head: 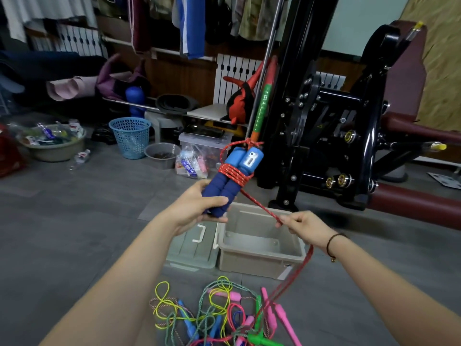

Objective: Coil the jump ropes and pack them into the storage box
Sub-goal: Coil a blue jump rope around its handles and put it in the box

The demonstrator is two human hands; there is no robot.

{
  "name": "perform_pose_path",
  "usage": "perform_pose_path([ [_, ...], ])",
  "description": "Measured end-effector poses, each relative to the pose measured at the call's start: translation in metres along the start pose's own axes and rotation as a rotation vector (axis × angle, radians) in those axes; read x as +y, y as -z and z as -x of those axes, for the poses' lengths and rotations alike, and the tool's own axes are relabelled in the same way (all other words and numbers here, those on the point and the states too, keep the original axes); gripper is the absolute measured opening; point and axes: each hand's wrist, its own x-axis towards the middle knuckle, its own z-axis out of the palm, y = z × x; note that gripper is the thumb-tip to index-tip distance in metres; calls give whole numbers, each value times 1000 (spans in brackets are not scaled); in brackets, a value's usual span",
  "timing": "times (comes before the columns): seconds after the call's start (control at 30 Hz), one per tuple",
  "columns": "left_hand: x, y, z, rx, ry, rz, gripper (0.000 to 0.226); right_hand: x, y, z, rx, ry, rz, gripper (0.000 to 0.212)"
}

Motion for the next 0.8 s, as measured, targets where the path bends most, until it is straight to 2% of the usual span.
perform_pose_path([
  [0.23,-20,23,-21,264,-82,-111,30,-21,-10,25,-281,39,55,24],
  [0.37,-29,17,-24,305,-115,-215,33,-41,-16,41,-424,119,172,23],
  [0.6,-41,-4,-27,117,-142,-656,42,-87,7,54,-386,290,397,23],
  [0.8,-35,-22,-15,-128,-254,-942,45,-98,41,40,-270,266,419,27],
])
